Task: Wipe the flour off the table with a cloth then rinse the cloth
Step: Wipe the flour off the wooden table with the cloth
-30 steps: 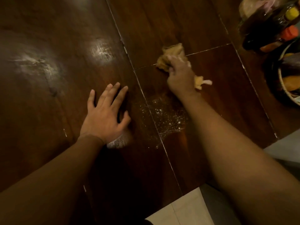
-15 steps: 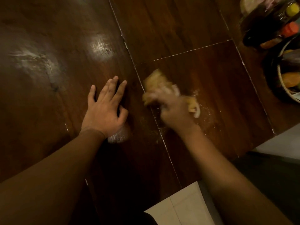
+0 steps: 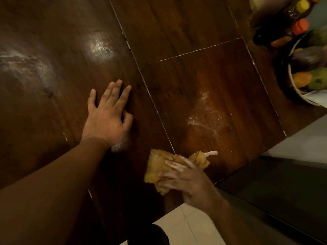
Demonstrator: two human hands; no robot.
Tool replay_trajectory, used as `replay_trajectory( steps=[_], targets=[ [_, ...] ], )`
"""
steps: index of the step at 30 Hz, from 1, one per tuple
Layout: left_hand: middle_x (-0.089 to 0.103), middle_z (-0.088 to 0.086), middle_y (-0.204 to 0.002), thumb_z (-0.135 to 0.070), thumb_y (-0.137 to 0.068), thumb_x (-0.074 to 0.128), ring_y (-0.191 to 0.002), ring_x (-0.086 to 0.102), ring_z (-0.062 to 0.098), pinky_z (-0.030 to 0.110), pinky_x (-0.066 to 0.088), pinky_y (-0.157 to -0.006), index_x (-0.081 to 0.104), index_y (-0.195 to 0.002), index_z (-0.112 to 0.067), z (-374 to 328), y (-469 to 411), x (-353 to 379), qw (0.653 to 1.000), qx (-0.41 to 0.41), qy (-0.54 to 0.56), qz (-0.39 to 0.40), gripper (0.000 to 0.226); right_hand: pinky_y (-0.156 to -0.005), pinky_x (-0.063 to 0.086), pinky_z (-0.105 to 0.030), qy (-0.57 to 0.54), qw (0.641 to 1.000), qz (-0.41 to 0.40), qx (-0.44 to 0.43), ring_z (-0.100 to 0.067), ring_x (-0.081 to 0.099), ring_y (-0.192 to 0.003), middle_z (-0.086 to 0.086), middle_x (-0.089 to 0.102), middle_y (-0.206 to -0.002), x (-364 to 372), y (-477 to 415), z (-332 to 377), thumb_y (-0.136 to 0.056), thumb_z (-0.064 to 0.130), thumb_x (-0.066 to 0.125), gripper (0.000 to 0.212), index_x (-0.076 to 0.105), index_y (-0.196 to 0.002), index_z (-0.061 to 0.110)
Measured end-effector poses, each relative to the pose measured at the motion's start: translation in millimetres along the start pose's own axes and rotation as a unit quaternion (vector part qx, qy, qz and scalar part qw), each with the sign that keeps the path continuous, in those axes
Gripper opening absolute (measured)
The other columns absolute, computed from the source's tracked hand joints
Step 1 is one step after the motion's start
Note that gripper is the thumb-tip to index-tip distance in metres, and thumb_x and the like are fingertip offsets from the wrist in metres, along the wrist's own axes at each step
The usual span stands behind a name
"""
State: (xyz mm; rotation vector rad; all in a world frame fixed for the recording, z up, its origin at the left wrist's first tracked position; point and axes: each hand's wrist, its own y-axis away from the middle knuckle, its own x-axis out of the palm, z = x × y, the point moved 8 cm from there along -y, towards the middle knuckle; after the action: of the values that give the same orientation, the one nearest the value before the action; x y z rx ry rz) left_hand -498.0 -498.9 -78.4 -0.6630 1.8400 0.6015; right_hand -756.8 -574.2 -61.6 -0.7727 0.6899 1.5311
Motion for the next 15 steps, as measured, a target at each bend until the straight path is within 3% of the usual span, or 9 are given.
replay_trajectory(
  steps=[2, 3, 5, 6, 8, 9, 11, 13, 15],
  targets=[
    [0.010, 0.001, -0.161, -0.037, -0.090, 0.034, -0.148, 0.002, 0.014, 0.055, 0.000, -0.117, 0.015, -0.152, -0.028, -0.1, 0.1, 1.5, 1.000, 0.002, -0.003, 0.003, 0.065, -0.115, 0.028, -0.064, 0.008, 0.992, -0.078, 0.099, -0.014, 0.042, -0.143, 0.010, 0.054, -0.143, -23.7, 23.0, -39.5, -0.088, -0.002, 0.046, 0.056, 0.056, -0.130, 0.035],
    [0.009, 0.001, -0.161, -0.038, -0.091, 0.033, -0.148, 0.001, 0.014, 0.055, -0.001, -0.117, 0.014, -0.152, -0.028, 0.2, 0.0, 1.9, 1.000, 0.003, -0.007, 0.005, 0.065, -0.114, 0.025, -0.069, 0.009, 0.969, -0.146, 0.199, -0.012, 0.038, -0.144, 0.011, 0.050, -0.145, -39.7, 34.7, -65.0, -0.092, 0.001, 0.043, 0.056, 0.052, -0.133, 0.037],
    [0.008, 0.001, -0.161, -0.039, -0.092, 0.031, -0.148, 0.000, 0.014, 0.055, 0.000, -0.117, 0.013, -0.152, -0.028, 1.1, 0.2, 2.1, 1.000, 0.004, -0.013, 0.008, 0.064, -0.115, 0.019, -0.071, 0.035, 0.884, -0.263, 0.384, -0.011, 0.030, -0.145, 0.011, 0.046, -0.145, -58.6, 50.2, -95.3, -0.094, 0.012, 0.040, 0.049, 0.049, -0.138, 0.032],
    [0.008, 0.001, -0.161, -0.039, -0.092, 0.031, -0.148, 0.000, 0.014, 0.055, 0.000, -0.117, 0.013, -0.152, -0.028, 1.1, 0.5, 1.8, 1.000, 0.005, -0.014, 0.009, 0.064, -0.115, 0.021, -0.070, 0.046, 0.866, -0.284, 0.408, -0.016, 0.031, -0.144, 0.007, 0.045, -0.144, -57.2, 41.0, -91.9, -0.095, 0.014, 0.040, 0.046, 0.051, -0.138, 0.026],
    [0.008, 0.001, -0.161, -0.039, -0.091, 0.031, -0.148, 0.000, 0.014, 0.055, 0.001, -0.117, 0.013, -0.152, -0.028, 0.2, 1.1, 1.5, 1.000, 0.005, -0.012, 0.010, 0.064, -0.115, 0.026, -0.066, 0.035, 0.926, -0.243, 0.287, -0.022, 0.035, -0.143, 0.001, 0.048, -0.145, -35.8, -3.9, -56.8, -0.097, 0.010, 0.042, 0.041, 0.061, -0.131, 0.022],
    [0.009, 0.001, -0.161, -0.039, -0.091, 0.031, -0.148, 0.001, 0.014, 0.055, 0.001, -0.117, 0.014, -0.152, -0.028, -0.1, 1.2, 0.9, 1.000, 0.003, -0.011, 0.010, 0.065, -0.116, 0.026, -0.062, 0.004, 0.965, -0.187, 0.186, -0.022, 0.037, -0.144, -0.001, 0.053, -0.144, -17.7, -24.2, -33.0, -0.096, 0.004, 0.045, 0.040, 0.066, -0.126, 0.021],
    [0.009, 0.000, -0.161, -0.039, -0.090, 0.031, -0.148, 0.001, 0.013, 0.055, 0.001, -0.117, 0.014, -0.152, -0.029, -0.3, 1.3, -0.2, 1.000, 0.002, -0.007, 0.009, 0.065, -0.120, 0.020, -0.057, -0.043, 0.997, -0.048, 0.044, -0.019, 0.036, -0.146, 0.004, 0.059, -0.141, 4.0, -45.8, -5.5, -0.090, -0.004, 0.049, 0.045, 0.071, -0.121, 0.020],
    [0.008, -0.001, -0.161, -0.039, -0.090, 0.032, -0.148, 0.000, 0.013, 0.054, -0.001, -0.117, 0.013, -0.152, -0.029, -0.5, 1.4, -0.3, 1.000, 0.002, -0.003, 0.010, 0.065, -0.121, 0.014, -0.060, -0.044, 0.998, -0.016, 0.029, -0.014, 0.035, -0.147, 0.011, 0.058, -0.140, -1.1, -52.1, -21.0, -0.082, -0.003, 0.050, 0.052, 0.071, -0.118, 0.028],
    [0.007, -0.001, -0.161, -0.039, -0.091, 0.033, -0.148, -0.001, 0.012, 0.054, -0.001, -0.117, 0.013, -0.152, -0.030, -0.5, 1.5, -0.4, 1.000, 0.002, 0.001, 0.011, 0.065, -0.118, 0.016, -0.067, -0.048, 0.979, -0.135, 0.144, -0.015, 0.036, -0.146, 0.011, 0.058, -0.139, -21.1, -56.4, -52.1, -0.082, -0.005, 0.051, 0.055, 0.068, -0.119, 0.032]
  ],
)
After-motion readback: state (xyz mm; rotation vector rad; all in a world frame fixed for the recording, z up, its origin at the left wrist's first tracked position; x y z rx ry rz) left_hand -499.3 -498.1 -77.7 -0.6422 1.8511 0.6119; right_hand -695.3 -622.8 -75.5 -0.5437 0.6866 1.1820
